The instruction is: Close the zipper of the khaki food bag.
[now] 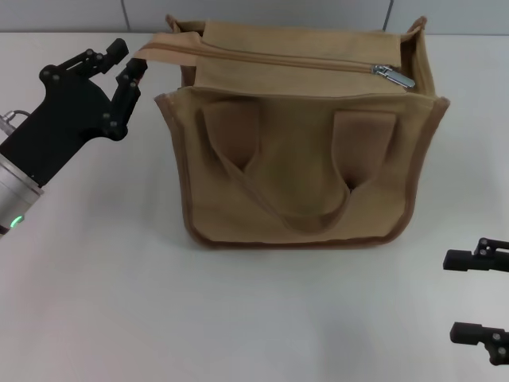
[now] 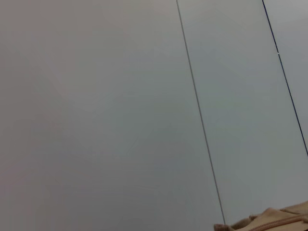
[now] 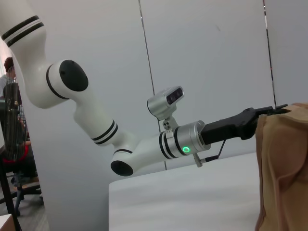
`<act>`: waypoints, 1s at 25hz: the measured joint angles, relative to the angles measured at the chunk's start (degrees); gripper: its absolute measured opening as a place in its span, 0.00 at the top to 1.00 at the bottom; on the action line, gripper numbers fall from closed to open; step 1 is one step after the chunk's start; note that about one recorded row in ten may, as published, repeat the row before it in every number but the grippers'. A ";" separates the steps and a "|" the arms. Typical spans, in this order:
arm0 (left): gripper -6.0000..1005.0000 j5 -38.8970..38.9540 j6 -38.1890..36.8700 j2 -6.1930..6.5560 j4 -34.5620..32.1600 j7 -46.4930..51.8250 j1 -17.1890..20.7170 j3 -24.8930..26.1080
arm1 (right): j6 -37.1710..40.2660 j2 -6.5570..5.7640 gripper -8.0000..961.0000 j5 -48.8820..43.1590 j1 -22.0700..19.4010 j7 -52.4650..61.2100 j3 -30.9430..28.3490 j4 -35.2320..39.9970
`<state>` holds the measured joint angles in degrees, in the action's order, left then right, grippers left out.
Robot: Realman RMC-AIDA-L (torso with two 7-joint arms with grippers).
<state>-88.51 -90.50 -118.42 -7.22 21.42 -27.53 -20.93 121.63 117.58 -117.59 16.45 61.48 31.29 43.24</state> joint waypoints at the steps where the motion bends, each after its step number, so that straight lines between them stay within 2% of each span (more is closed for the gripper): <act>1: 0.85 -0.02 -0.05 0.01 -0.72 0.70 0.18 -0.37 | -0.11 0.01 0.21 0.00 0.05 0.14 0.01 0.00; 3: 0.80 -0.05 -0.22 0.03 -3.79 4.96 0.86 -2.18 | -0.34 0.01 0.21 0.00 0.08 0.39 -0.01 0.00; 4: 0.78 -0.08 -0.54 0.13 -8.77 11.70 2.07 -5.35 | -0.45 0.02 0.21 0.00 0.12 0.45 -0.02 0.00; 5: 0.75 -0.08 -0.54 0.13 -8.77 11.70 2.07 -5.35 | -0.45 0.02 0.21 0.00 0.12 0.45 -0.02 0.00; 6: 0.73 -0.11 -1.11 0.16 -12.01 16.09 2.92 -7.31 | -0.49 0.02 0.21 0.00 0.15 0.45 -0.02 0.00; 8: 0.63 -0.11 -2.50 0.37 -18.35 24.15 4.56 -10.69 | -0.68 0.02 0.21 0.00 0.19 0.48 -0.05 -0.04; 12: 0.46 -0.10 -7.08 1.73 -28.62 39.64 7.24 -15.29 | -1.60 0.02 0.21 -0.02 0.61 0.65 -0.02 -0.09; 15: 0.36 -0.28 -13.18 3.46 -30.14 47.84 7.53 -16.35 | -1.91 0.02 0.21 -0.57 1.22 0.66 0.00 -0.39; 17: 0.29 -0.52 -17.17 4.00 -28.91 49.89 7.21 -16.41 | -1.97 0.02 0.21 -0.75 1.58 0.66 0.00 -0.92; 22: 0.16 -3.57 -20.85 3.06 -24.37 50.37 6.16 -20.41 | -2.32 0.01 0.21 -1.26 2.47 0.65 0.08 -1.71; 25: 0.16 -7.02 -20.60 1.87 -22.49 49.19 5.34 -24.51 | -2.83 0.01 0.21 -1.94 3.14 0.05 0.15 -3.13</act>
<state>-95.53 -111.11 -116.56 -29.70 70.61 -22.19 -45.44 118.80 117.59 -119.53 19.60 61.53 31.44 40.11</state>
